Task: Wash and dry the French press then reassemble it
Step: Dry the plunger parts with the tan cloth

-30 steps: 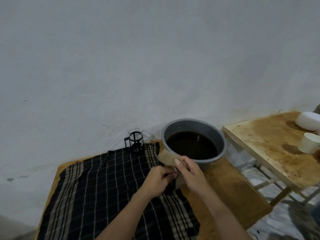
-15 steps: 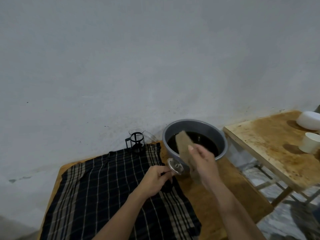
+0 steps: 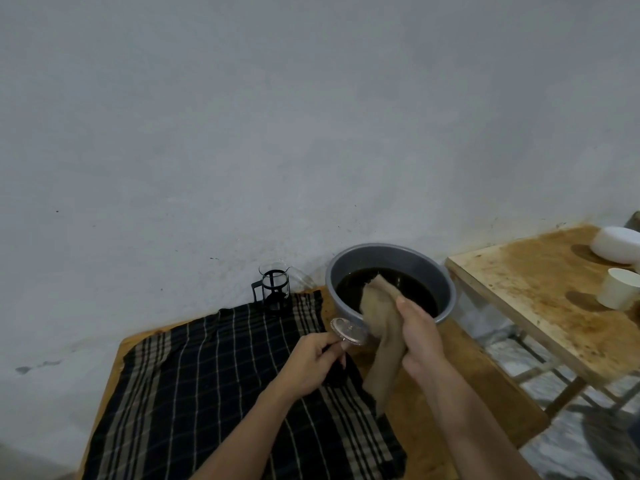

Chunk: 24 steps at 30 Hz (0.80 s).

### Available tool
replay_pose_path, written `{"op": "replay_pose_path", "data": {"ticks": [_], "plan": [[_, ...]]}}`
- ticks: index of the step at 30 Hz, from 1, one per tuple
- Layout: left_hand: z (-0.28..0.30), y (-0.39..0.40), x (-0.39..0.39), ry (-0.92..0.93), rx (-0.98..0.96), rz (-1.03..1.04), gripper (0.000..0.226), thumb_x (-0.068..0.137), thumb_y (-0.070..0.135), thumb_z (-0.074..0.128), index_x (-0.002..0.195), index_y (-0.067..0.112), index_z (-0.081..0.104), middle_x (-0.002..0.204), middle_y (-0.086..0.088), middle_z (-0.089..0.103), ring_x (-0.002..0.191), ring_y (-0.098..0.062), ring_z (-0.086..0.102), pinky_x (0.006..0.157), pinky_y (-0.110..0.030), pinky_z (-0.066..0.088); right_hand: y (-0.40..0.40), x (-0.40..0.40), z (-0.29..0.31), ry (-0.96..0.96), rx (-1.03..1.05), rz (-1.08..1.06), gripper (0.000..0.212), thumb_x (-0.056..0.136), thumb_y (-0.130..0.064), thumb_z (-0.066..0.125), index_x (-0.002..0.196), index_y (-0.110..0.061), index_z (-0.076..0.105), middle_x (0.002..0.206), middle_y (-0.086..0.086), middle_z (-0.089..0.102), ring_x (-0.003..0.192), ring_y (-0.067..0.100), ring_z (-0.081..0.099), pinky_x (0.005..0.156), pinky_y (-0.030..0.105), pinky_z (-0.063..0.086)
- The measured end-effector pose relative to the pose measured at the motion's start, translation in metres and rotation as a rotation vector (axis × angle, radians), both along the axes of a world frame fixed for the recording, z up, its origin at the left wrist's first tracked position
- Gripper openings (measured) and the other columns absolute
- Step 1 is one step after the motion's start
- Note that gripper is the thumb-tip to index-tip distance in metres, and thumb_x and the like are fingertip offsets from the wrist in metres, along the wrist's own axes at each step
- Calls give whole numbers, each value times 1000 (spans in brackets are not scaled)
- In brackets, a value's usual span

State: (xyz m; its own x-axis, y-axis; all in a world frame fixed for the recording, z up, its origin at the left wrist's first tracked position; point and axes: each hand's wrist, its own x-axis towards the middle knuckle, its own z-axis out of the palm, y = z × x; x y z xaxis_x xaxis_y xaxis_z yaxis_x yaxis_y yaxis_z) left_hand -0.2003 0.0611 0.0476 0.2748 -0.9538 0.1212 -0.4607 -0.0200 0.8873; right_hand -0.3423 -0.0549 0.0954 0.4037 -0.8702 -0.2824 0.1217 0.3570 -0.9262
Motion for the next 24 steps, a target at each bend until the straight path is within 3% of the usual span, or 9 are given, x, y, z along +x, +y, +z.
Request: {"op": "replay_pose_path", "data": {"ticks": [3,6,8,12,14,16,20,22,24], "plan": [[3,0,4,3,-7,2,32,101,22,46,74,21,64,73,10,65,73,-6,61,76,-24,49,10,-2,13,34,-300,124,19,98,-33,50,111,-34,63,111,1,64,100,21,62,83,37,54],[9,-5,-2,29,-81,0,26,99,11,48,90,31,63,85,12,66,80,0,64,74,-15,49,31,9,0,317,-773,446,33,96,-28,54,129,-31,57,133,-10,57,121,4,52,102,31,46],[10,-8,-3,-6,-109,8,23,98,7,49,100,24,65,96,10,67,91,0,64,79,-14,50,32,13,-15,351,-926,423,32,94,-27,58,126,-30,61,129,-12,60,121,-2,52,106,29,44],[6,-11,-4,-79,-14,36,21,98,10,50,103,10,70,96,6,68,92,-4,64,84,-20,52,29,22,-26,488,-1040,189,24,93,-38,57,112,-27,67,101,-13,69,94,-1,62,85,22,51],[7,-13,-8,-101,34,34,22,98,12,50,98,16,71,89,13,67,86,-1,63,82,-19,52,30,27,-28,492,-1008,95,20,95,-37,53,90,-24,68,81,-8,67,76,2,61,67,18,48],[9,-13,-11,-88,83,27,25,99,17,50,85,25,69,78,15,65,78,-3,63,78,-23,52,23,27,-23,382,-676,28,29,97,-32,51,74,-20,62,69,-3,61,67,10,58,59,20,42],[13,-11,-2,114,139,28,35,101,22,45,70,20,61,69,3,62,70,-11,61,80,-30,50,6,19,-5,-93,-55,-10,26,98,-32,51,103,-15,69,99,13,71,93,27,65,85,43,53],[19,-9,-1,259,149,27,36,103,20,43,77,3,61,68,-2,59,61,-10,59,66,-20,52,6,16,0,-163,-107,45,19,97,-32,51,106,-26,67,106,10,69,97,25,64,89,42,50],[28,-10,-4,385,145,26,35,103,17,42,82,-5,59,64,-5,56,50,-11,57,50,-18,49,15,15,2,49,-456,259,16,96,-27,54,104,-38,63,107,-1,67,97,13,63,85,29,51]]}}
